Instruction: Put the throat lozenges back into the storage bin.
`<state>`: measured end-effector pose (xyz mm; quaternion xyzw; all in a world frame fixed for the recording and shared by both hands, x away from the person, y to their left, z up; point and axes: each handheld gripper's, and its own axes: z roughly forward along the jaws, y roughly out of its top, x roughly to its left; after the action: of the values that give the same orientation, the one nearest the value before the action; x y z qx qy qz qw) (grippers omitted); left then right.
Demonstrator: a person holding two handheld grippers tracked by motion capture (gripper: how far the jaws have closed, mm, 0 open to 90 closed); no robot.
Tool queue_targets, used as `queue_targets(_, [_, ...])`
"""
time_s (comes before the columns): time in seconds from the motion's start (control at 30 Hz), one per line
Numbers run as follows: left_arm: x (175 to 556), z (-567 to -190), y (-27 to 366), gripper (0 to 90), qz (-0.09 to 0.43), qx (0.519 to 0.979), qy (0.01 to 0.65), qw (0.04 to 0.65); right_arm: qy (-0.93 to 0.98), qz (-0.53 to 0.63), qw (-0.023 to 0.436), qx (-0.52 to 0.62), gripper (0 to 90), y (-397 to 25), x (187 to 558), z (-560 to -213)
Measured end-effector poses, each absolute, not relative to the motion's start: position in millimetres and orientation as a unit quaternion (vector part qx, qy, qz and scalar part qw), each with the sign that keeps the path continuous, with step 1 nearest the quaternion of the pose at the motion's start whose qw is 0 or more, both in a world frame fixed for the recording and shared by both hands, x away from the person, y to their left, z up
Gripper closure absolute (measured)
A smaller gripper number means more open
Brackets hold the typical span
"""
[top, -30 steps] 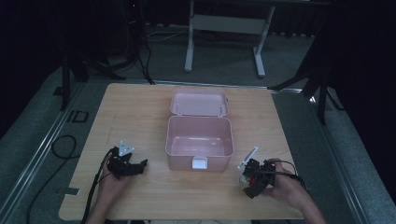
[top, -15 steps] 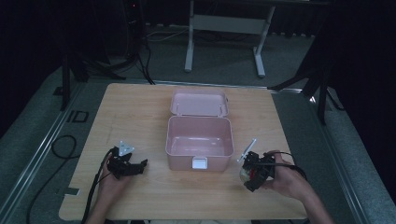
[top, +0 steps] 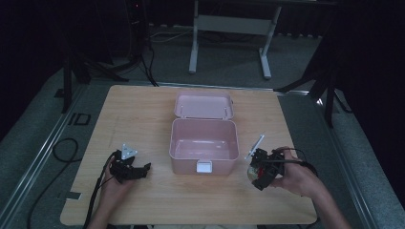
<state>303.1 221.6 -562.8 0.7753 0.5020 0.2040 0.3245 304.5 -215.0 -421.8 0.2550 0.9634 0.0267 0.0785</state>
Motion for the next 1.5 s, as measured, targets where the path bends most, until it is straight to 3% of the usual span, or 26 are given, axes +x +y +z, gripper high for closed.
queue_targets(1.5, [303, -563, 222, 18.7, 0.204, 0.775, 0.502, 0.324, 0.967, 0.022, 0.091, 0.237, 20.4, -201, 323, -372])
